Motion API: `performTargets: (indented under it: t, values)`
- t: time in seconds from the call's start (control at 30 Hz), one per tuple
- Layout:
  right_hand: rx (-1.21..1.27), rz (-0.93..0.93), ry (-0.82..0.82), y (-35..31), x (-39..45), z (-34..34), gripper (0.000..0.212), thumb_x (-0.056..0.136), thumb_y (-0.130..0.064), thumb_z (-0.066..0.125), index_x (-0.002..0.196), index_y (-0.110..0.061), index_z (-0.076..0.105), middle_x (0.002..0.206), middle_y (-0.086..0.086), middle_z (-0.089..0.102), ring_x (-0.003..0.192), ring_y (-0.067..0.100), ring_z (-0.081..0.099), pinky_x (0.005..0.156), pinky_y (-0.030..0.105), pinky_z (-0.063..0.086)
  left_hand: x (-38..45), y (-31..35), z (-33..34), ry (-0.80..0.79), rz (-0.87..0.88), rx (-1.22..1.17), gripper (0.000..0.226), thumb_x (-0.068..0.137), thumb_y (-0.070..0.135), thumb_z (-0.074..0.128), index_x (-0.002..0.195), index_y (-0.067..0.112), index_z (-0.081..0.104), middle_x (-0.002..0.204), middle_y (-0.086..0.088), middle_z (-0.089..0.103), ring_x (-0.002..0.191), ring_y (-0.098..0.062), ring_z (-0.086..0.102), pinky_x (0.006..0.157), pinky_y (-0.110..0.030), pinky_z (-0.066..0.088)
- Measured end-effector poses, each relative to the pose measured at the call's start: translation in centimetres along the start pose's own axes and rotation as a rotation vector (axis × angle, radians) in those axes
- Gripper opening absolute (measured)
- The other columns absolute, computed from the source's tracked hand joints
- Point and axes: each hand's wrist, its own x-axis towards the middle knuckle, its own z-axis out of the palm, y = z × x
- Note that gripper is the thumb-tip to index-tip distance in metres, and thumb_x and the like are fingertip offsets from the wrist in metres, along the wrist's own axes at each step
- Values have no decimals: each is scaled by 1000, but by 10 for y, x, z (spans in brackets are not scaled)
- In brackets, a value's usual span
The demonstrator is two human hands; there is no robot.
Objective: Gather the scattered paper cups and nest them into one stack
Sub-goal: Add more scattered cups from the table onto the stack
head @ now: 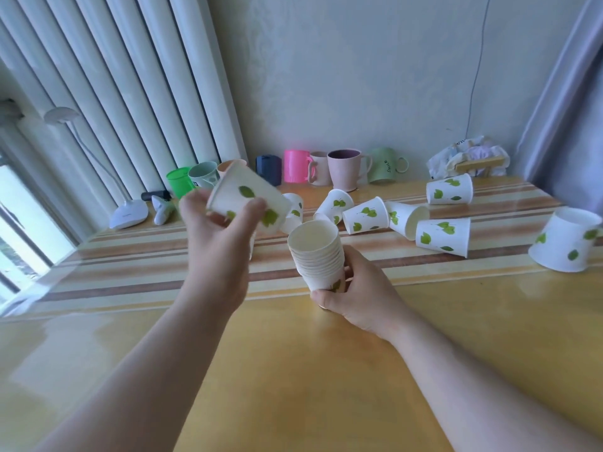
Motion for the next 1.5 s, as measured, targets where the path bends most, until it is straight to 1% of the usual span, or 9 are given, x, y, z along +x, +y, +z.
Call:
performTargets:
  t: [0.17, 0.37, 0.47, 0.67, 0.77, 0.9, 1.07, 1.27, 1.5]
  values:
    - [-34, -31, 27, 0, -1, -1, 62, 74, -51, 85, 128, -51, 56, 113, -22, 72, 103, -8, 63, 81, 23, 53, -12, -7, 25, -254, -66, 228, 94, 63, 27, 88, 144, 46, 45, 122, -17, 70, 107, -36, 76, 86, -46, 67]
    - [-12, -31, 20, 0, 0, -1, 63, 76, -50, 87, 130, -52, 55, 114, -22, 72, 102, -9, 64, 81, 23, 54, -20, -23, 23, -315, -110, 373, 89, 65, 35, 92, 135, 68, 48, 135, 6, 70, 119, -17, 72, 101, -46, 63]
    - [-2, -26, 29, -2, 0, -2, 59, 76, -49, 88, 121, -62, 51, 116, -23, 72, 103, -11, 62, 79, 20, 51, -20, -27, 15, -360, -137, 375, 82, 67, 54, 91, 131, 77, 45, 134, 13, 69, 119, -4, 69, 94, -27, 61]
    - [10, -28, 31, -1, 0, -2, 56, 75, -50, 89, 112, -67, 50, 117, -42, 62, 104, -12, 60, 76, 17, 49, 13, -49, -9, 187, -312, 287, 41, 83, 57, 57, 120, 43, 68, 123, 2, 65, 127, -30, 60, 99, -41, 50]
    - [-9, -58, 67, -2, 0, -1, 55, 74, -49, 89, 113, -64, 53, 115, -36, 66, 103, -7, 62, 74, 14, 49, 38, -69, -22, 190, -340, 631, 39, 84, 45, 64, 121, 55, 59, 135, 2, 43, 135, -30, 45, 95, -43, 48]
    - [-107, -190, 264, -1, 4, -4, 52, 75, -41, 91, 119, -43, 64, 107, -22, 70, 98, 2, 64, 76, 13, 49, 75, -90, -28, 140, -540, 1022, 85, 82, 68, 52, 160, 61, 21, 156, -13, 30, 147, -38, 31, 118, -54, 36]
    - [-93, -42, 229, 7, 6, -11, 51, 76, -43, 93, 108, -57, 56, 103, -30, 69, 95, -7, 62, 67, 9, 46, 108, -112, -52, -40, -617, 1241, 94, 89, 64, 60, 166, 57, 8, 154, -20, 48, 134, -46, 48, 114, -53, 42]
    - [-62, 65, 195, 11, 11, -11, 46, 76, -47, 91, 101, -54, 53, 96, -20, 69, 90, -12, 59, 67, 24, 46, 89, -96, -40, 61, -504, 835, 74, 87, 44, 76, 142, 42, 26, 111, -13, 61, 86, -28, 64, 71, -41, 56]
    - [-27, 61, 193, 10, 9, -10, 44, 77, -48, 89, 102, -56, 53, 97, -22, 70, 91, -9, 60, 68, 26, 47, 52, -35, 45, -87, -286, -152, 80, 88, 19, 85, 149, 25, 34, 134, -17, 63, 106, -29, 81, 90, -47, 67]
